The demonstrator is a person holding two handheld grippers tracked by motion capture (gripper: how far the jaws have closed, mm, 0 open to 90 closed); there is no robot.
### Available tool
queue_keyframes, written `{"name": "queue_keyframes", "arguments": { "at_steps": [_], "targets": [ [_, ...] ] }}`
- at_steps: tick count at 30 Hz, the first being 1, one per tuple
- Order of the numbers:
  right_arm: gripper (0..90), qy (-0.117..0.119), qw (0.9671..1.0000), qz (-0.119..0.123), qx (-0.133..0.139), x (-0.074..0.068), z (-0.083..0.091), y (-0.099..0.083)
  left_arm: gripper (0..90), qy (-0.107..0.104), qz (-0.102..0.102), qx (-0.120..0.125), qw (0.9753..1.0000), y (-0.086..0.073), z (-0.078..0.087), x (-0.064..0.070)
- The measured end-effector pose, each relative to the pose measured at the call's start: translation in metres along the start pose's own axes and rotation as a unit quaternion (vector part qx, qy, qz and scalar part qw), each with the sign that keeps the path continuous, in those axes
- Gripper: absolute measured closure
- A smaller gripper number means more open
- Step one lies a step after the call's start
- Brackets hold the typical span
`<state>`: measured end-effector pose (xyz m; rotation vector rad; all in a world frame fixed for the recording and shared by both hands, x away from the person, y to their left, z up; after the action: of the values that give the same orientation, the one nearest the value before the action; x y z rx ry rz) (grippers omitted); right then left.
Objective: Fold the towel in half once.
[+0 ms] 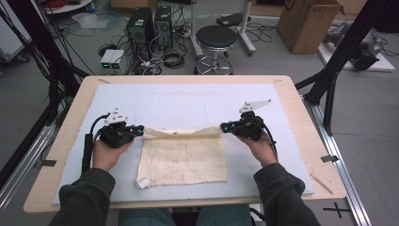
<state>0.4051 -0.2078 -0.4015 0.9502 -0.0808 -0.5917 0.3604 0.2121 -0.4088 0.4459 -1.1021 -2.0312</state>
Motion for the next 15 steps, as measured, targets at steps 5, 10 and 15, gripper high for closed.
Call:
{"name": "queue_keyframes", "arguments": {
  "at_steps": [5,10,15],
  "targets": [
    [85.6,0.01,0.9999,0.007,-0.006,-0.007,0.002,-0.01,87.5,-0.006,-0.019,-0.011,0.9997,-0.009,0.004,0.007],
    [85.6,0.015,0.9998,0.013,-0.005,-0.014,0.004,-0.013,87.5,-0.014,-0.027,-0.012,0.9995,-0.017,0.009,0.011],
    [85.6,0.018,0.9996,0.021,-0.009,-0.022,0.006,-0.018,87.5,-0.023,-0.032,-0.013,0.9991,-0.026,0.016,0.016]
  ]
}}
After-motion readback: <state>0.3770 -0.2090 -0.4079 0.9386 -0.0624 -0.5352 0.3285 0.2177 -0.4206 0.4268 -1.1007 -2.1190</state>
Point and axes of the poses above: each handheld gripper's, and its own axes: z roughly backward along the jaws, y roughly out of its top, x roughly to its right, the point moved 2 cm from there along -z, roughly forward along the jaws, and after that the axes turned 3 degrees about -x, right-handed, at the moved point
